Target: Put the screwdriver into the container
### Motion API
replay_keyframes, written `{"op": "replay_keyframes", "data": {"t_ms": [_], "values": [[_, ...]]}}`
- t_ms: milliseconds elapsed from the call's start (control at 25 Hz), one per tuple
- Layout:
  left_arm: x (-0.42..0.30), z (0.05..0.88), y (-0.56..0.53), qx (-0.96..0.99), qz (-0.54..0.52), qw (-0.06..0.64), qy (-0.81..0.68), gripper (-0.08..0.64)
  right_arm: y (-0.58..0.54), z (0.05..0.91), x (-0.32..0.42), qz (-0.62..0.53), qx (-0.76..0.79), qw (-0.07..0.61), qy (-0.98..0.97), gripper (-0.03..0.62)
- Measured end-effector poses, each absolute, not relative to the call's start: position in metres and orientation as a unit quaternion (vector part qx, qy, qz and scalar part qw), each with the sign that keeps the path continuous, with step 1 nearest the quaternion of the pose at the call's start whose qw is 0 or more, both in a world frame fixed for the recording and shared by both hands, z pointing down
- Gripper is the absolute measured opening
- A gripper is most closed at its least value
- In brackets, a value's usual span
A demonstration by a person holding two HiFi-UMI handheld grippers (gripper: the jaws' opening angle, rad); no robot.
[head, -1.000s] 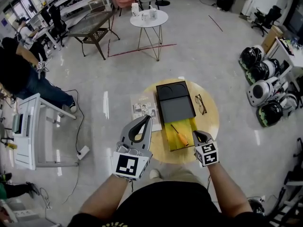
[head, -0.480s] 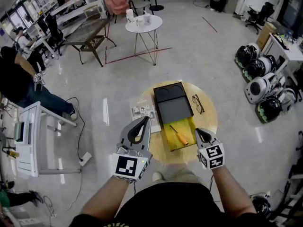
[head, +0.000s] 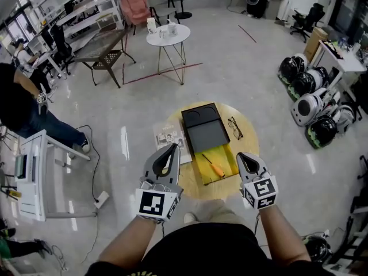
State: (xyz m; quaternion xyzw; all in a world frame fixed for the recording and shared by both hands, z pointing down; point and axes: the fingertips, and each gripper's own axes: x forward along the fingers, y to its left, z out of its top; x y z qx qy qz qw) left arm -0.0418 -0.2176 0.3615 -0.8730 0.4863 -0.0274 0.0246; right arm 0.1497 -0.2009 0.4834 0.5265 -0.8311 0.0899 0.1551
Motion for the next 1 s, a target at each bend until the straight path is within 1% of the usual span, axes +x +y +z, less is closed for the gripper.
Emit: {"op": "replay_keyframes", "data": {"t_ms": [600, 1000], "values": [[-0.048, 0.353, -0.204, -0.88, -0.016, 0.028, 0.473, 0.014, -0.191, 0.4, 0.154, 0.031, 0.552, 0.108, -0.826, 0.014], [-0.056, 0.35, -0.196, -0.88, -0.016, 0.036, 0.472, 0.014, -0.172, 0.368, 0.15, 0.011, 0.561, 0.093, -0.823, 0.012]]}}
